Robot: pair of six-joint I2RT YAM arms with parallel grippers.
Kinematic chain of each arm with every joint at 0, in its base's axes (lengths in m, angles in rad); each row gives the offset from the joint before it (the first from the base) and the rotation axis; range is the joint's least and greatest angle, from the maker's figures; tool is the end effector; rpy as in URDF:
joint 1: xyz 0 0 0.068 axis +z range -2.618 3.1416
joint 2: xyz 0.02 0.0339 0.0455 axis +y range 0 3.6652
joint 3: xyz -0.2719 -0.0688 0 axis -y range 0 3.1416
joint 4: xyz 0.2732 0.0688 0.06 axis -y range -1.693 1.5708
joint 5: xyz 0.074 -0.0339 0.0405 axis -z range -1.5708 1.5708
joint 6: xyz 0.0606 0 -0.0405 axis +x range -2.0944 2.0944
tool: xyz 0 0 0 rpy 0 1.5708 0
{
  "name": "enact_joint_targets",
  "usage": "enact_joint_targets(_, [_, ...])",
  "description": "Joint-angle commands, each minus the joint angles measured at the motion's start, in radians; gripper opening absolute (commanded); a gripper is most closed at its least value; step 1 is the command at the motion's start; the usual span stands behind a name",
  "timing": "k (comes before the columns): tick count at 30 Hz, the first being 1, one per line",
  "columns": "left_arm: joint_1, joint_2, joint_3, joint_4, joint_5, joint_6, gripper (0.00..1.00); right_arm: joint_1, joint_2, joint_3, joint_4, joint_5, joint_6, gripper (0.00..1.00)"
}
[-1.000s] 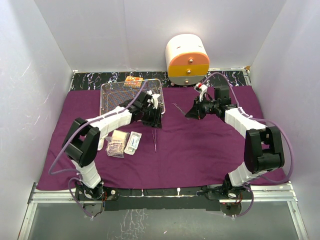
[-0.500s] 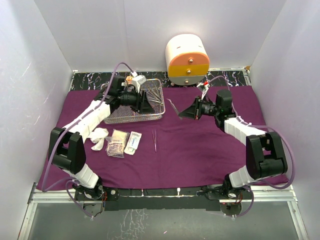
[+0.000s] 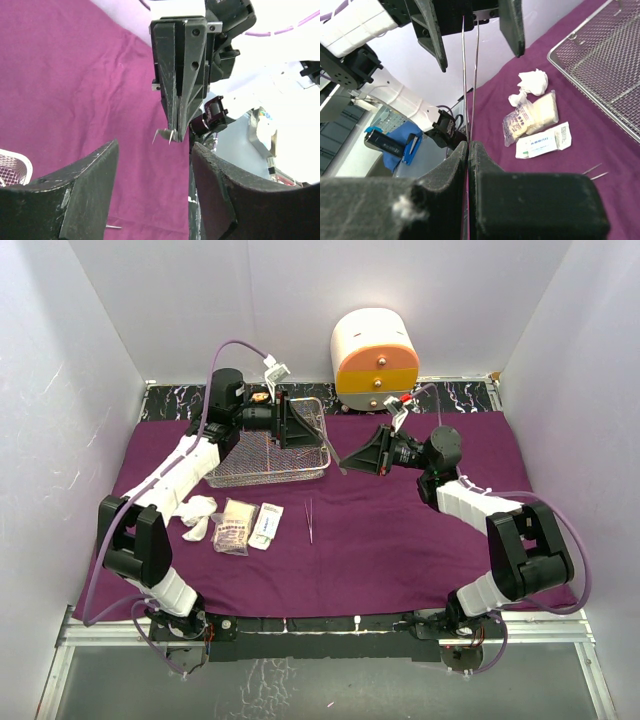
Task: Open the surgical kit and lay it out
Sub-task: Adjust the medical item in the surgical kit, then place the medical item in the surgical kit.
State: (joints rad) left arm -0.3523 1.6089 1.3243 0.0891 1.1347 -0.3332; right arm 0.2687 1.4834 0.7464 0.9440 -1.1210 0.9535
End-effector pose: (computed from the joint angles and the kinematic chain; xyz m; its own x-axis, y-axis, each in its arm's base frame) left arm 0.3632 -0.1920 0.3467 -0.4929 0.0340 -0.8694 0.8667 0.1066 -0.4872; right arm 0.3105 0.1421 0.2658 -0.6723 0.1826 -0.7174 -0.7202 0.0627 0.6909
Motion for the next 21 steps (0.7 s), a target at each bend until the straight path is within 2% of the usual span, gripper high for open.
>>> enact_joint_targets(1, [0.005, -0.009, -0.046, 0.281, 0.072, -0.229, 0.59, 0.026, 0.013, 0.027, 0.156, 0.016, 0.075, 0.00])
enact_joint_targets(5, [0.005, 0.004, -0.082, 0.409, 0.048, -0.330, 0.60, 0.043, 0.017, 0.023, 0.176, 0.021, 0.080, 0.00])
enact_joint_targets(7, [0.006, 0.010, -0.095, 0.482, 0.046, -0.387, 0.57, 0.047, 0.018, 0.021, 0.177, 0.023, 0.079, 0.00])
enact_joint_targets(11, [0.005, 0.015, -0.128, 0.582, 0.043, -0.456, 0.42, 0.047, 0.021, 0.015, 0.177, 0.031, 0.071, 0.00])
enact_joint_targets(21, [0.005, 0.009, -0.158, 0.625, 0.043, -0.490, 0.09, 0.047, 0.026, 0.008, 0.145, 0.046, 0.036, 0.00])
